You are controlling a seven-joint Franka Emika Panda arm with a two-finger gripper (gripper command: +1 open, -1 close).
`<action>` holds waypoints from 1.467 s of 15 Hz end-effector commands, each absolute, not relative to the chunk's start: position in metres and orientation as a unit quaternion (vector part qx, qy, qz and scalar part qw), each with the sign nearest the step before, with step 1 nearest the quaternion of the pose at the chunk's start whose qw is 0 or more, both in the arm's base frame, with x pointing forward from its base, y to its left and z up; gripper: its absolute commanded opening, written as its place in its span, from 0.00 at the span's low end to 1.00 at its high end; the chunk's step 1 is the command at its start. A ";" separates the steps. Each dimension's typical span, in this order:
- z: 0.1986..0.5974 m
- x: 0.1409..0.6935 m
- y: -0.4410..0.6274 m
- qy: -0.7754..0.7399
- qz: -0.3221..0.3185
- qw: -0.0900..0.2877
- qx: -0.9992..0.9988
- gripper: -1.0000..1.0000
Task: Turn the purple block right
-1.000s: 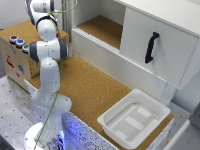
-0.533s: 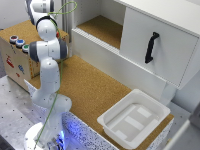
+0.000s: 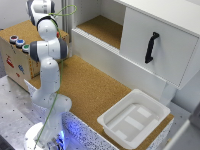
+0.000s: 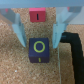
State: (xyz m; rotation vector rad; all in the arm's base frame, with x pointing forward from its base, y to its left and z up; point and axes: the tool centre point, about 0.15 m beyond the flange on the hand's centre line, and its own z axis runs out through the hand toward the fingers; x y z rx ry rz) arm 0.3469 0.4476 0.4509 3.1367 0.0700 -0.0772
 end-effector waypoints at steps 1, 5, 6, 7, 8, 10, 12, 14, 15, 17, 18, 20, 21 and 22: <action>0.473 0.341 0.441 0.013 -0.003 -0.024 1.000 1.00; 0.503 0.351 0.443 0.036 0.027 -0.023 0.999 1.00; 0.513 0.355 0.444 0.052 0.035 -0.022 0.998 1.00; 0.518 0.358 0.444 0.063 0.037 -0.016 0.997 1.00; 0.523 0.361 0.443 0.074 0.038 -0.012 0.996 1.00; 0.530 0.371 0.441 0.096 0.039 -0.005 0.995 1.00; 0.534 0.382 0.443 0.128 0.031 -0.003 0.991 1.00; 0.539 0.391 0.449 0.171 0.023 -0.020 0.985 1.00; 0.542 0.394 0.454 0.199 0.024 -0.011 0.980 1.00; 0.550 0.396 0.462 0.268 0.023 0.003 0.963 1.00; 0.554 0.396 0.466 0.301 0.021 0.004 0.953 1.00; 0.556 0.392 0.471 0.368 0.007 0.017 0.930 1.00; 0.553 0.392 0.473 0.401 -0.005 0.025 0.916 1.00; 0.550 0.393 0.474 0.435 -0.013 0.035 0.900 1.00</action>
